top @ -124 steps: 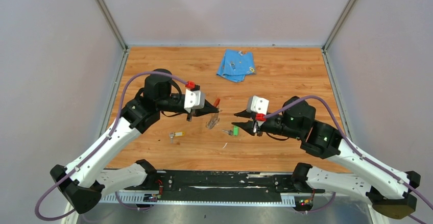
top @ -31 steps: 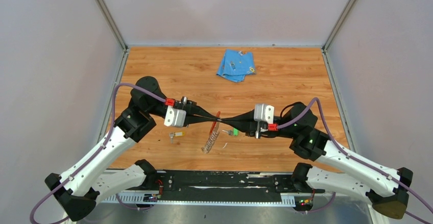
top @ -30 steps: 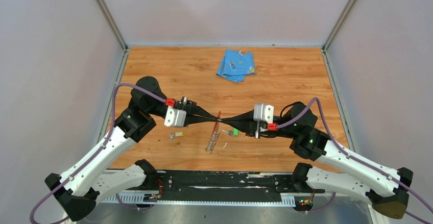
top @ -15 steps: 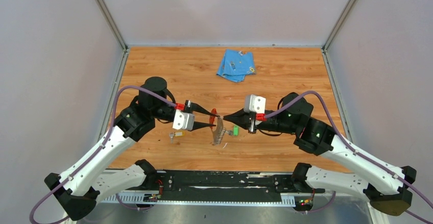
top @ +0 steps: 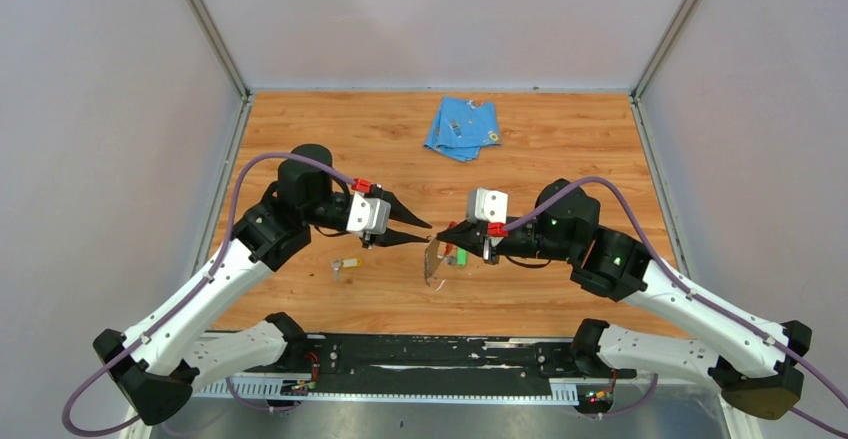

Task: Put the keys on the keyring
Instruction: Adjust the keyring.

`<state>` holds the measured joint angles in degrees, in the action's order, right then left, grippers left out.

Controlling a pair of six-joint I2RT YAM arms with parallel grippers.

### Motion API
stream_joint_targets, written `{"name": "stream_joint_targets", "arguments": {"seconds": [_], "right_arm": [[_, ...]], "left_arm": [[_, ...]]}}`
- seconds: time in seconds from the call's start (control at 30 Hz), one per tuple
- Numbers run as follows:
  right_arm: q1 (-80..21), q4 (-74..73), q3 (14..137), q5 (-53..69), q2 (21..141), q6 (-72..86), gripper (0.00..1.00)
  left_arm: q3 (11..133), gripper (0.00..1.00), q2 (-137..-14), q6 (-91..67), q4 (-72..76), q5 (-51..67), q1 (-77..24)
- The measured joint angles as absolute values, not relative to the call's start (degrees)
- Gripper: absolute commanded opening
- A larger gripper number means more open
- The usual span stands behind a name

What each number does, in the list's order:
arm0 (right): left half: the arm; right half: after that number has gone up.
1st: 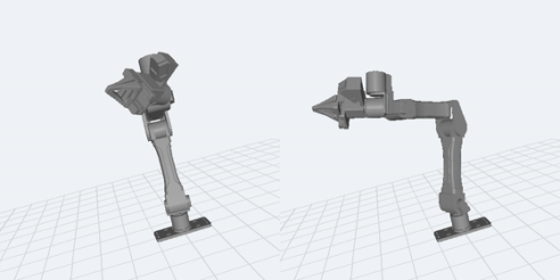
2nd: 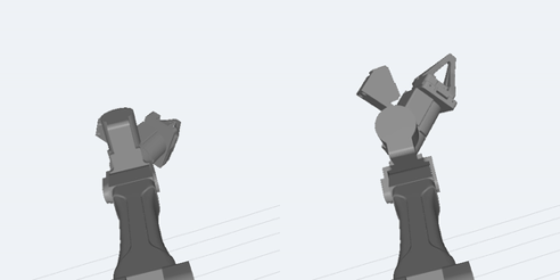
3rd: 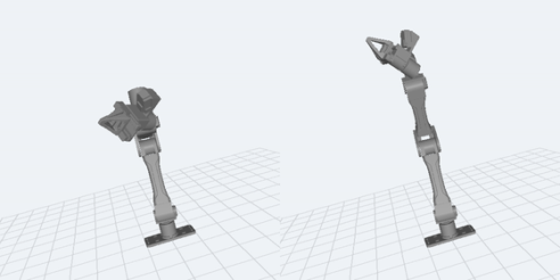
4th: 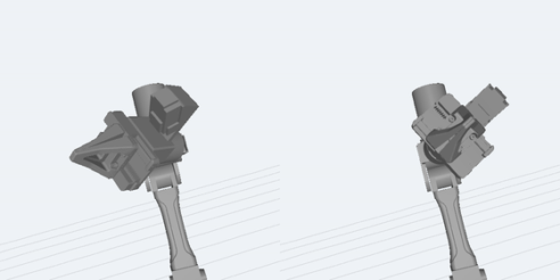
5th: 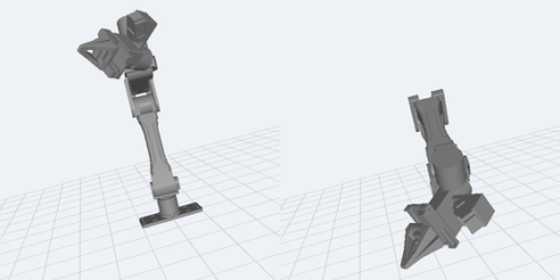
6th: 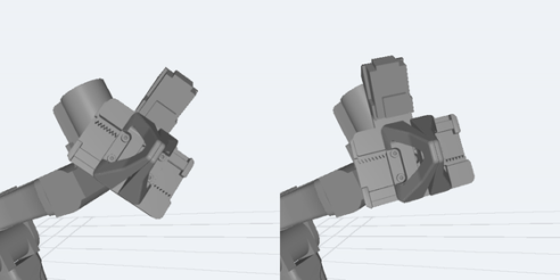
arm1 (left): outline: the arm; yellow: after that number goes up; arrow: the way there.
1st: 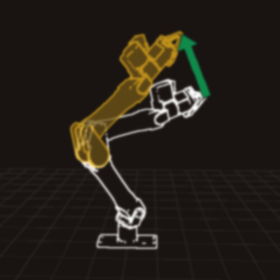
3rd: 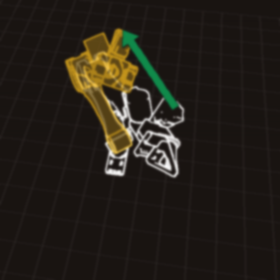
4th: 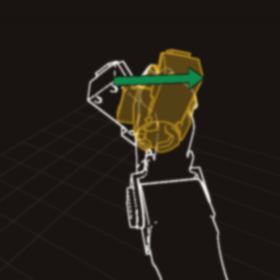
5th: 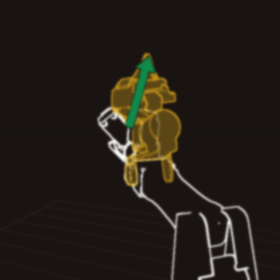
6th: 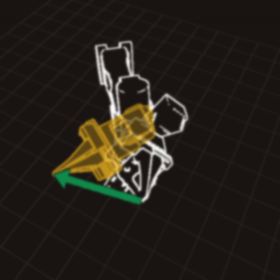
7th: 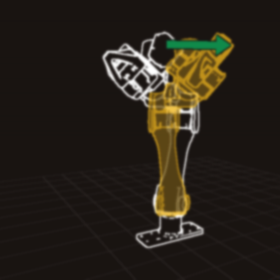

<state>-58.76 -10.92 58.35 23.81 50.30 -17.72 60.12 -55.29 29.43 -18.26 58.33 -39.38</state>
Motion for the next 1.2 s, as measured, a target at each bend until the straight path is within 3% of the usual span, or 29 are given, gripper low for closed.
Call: {"name": "stream_joint_targets", "arguments": {"seconds": [0.27, 0.83, 0.9, 1.0, 1.07, 1.2], "right_arm": [[-58.8, -10.3, 58.3, 23.0, 50.3, -17.3, 0.01], [-58.8, -9.3, 58.3, 22.9, 51.8, -14.5, 0.00], [-58.8, -9.1, 58.3, 22.9, 51.9, -14.4, 0.01], [-58.8, -9.0, 58.3, 22.9, 51.9, -14.3, 0.01], [-58.8, -9.0, 58.3, 22.9, 51.8, -14.2, 0.01], [-58.8, -8.6, 58.3, 22.9, 51.4, -14.0, 0.00]], "left_arm": [[60.1, 0.29, -55.8, 28.3, -19.6, 58.7, -39.4], [60.1, 0.02, -55.8, 25.0, -18.2, 56.8, -39.4], [60.1, 0.03, -55.7, 25.7, -18.7, 56.5, -39.4], [60.1, 0.17, -55.4, 27.4, -20.0, 56.2, -39.5], [60.1, 0.21, -55.0, 28.6, -21.2, 55.7, -39.5], [60.0, 0.22, -54.5, 29.5, -23.4, 54.4, -39.5]]}}
